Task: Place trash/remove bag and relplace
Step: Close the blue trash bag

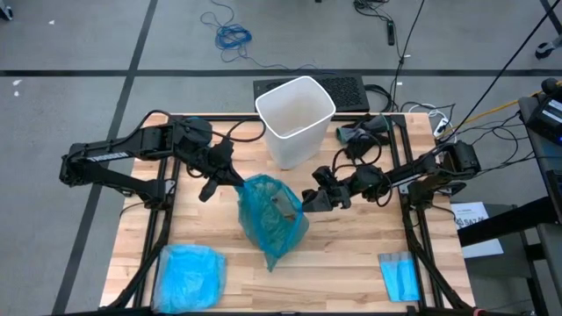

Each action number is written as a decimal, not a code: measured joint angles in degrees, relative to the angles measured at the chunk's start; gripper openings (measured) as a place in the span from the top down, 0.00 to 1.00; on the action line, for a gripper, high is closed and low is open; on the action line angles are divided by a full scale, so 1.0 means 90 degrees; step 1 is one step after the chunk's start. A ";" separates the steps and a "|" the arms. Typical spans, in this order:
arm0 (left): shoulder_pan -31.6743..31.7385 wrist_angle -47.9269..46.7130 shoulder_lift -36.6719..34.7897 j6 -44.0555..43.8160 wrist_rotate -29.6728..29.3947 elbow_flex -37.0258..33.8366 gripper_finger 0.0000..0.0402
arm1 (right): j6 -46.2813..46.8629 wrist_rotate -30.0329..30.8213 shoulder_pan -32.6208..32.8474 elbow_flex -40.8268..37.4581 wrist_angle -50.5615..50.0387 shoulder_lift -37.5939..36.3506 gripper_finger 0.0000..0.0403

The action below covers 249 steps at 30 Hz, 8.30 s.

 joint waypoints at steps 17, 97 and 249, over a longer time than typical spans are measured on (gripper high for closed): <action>0.0117 0.0443 -0.0232 0.0285 -0.0002 0.1382 1.00 | -0.1812 -0.1175 -0.1154 0.3900 -0.4300 0.0079 1.00; -0.3129 0.2567 -0.2348 -0.7535 -0.5963 -0.2395 0.63 | -0.3039 0.0290 -0.1321 0.2748 -0.5645 0.0384 1.00; -0.3625 0.6462 -0.1655 -0.1211 -0.6382 -0.1974 1.00 | -0.3158 -0.1817 -0.1735 0.5207 -0.5723 0.0015 1.00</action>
